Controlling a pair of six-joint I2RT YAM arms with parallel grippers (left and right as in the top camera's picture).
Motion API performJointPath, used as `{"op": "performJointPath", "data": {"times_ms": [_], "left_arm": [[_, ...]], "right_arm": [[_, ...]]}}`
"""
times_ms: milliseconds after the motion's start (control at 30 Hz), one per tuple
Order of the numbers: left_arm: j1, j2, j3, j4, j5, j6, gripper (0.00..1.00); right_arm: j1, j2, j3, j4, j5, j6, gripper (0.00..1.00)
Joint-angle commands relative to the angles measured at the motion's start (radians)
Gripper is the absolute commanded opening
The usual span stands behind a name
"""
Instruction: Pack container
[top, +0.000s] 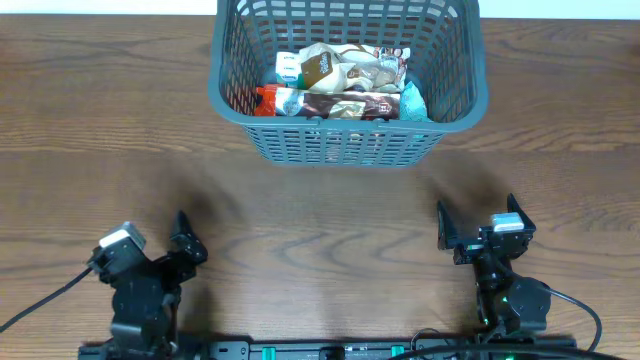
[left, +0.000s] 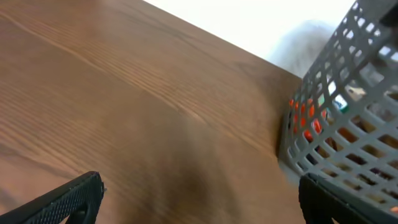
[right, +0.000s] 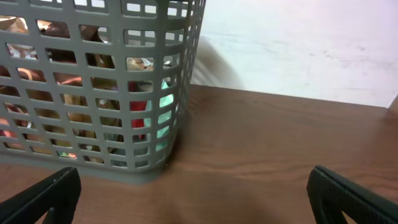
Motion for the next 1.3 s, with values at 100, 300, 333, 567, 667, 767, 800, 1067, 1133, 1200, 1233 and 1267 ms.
{"op": "performJointPath", "data": {"times_ms": [100, 300, 333, 567, 667, 767, 800, 1067, 1133, 1200, 1233, 1267], "left_arm": [[-0.001, -0.049, -0.092, 0.08, 0.035, 0.025, 0.99], [-0.001, -0.057, -0.151, 0.162, 0.062, 0.036, 0.98], [-0.001, -0.057, -0.16, 0.174, 0.062, 0.036, 0.98], [-0.001, -0.057, -0.211, 0.23, 0.088, 0.054, 0.99], [-0.001, -0.057, -0.233, 0.258, 0.095, 0.055, 0.98], [-0.001, -0.057, -0.247, 0.27, 0.103, 0.055, 0.98], [-0.001, -0.057, -0.248, 0.269, 0.103, 0.055, 0.99], [-0.001, -0.088, -0.286, 0.281, 0.103, 0.072, 0.98], [-0.001, -0.1, -0.286, 0.281, 0.102, 0.09, 0.99], [-0.001, -0.105, -0.287, 0.284, 0.102, 0.108, 0.99], [-0.001, -0.105, -0.287, 0.284, 0.102, 0.118, 0.98], [-0.001, -0.105, -0.287, 0.285, 0.102, 0.13, 0.99]], "right_arm": [[0.016, -0.009, -0.003, -0.002, 0.003, -0.013, 0.99], [0.016, -0.009, -0.003, -0.002, 0.003, -0.013, 0.99], [0.016, -0.009, -0.003, -0.002, 0.003, -0.013, 0.99], [0.016, -0.009, -0.003, -0.002, 0.003, -0.013, 0.99], [0.016, -0.009, -0.003, -0.002, 0.003, -0.013, 0.99], [0.016, -0.009, -0.003, -0.002, 0.003, -0.013, 0.99], [0.016, -0.009, -0.003, -0.002, 0.003, -0.013, 0.99], [0.016, -0.009, -0.003, -0.002, 0.003, -0.013, 0.99], [0.016, -0.009, -0.003, -0.002, 0.003, -0.013, 0.99], [0.016, -0.009, -0.003, -0.002, 0.003, -0.013, 0.99], [0.016, -0.009, -0.003, -0.002, 0.003, -0.013, 0.99], [0.016, -0.009, -0.003, -0.002, 0.003, -0.013, 0.99]]}}
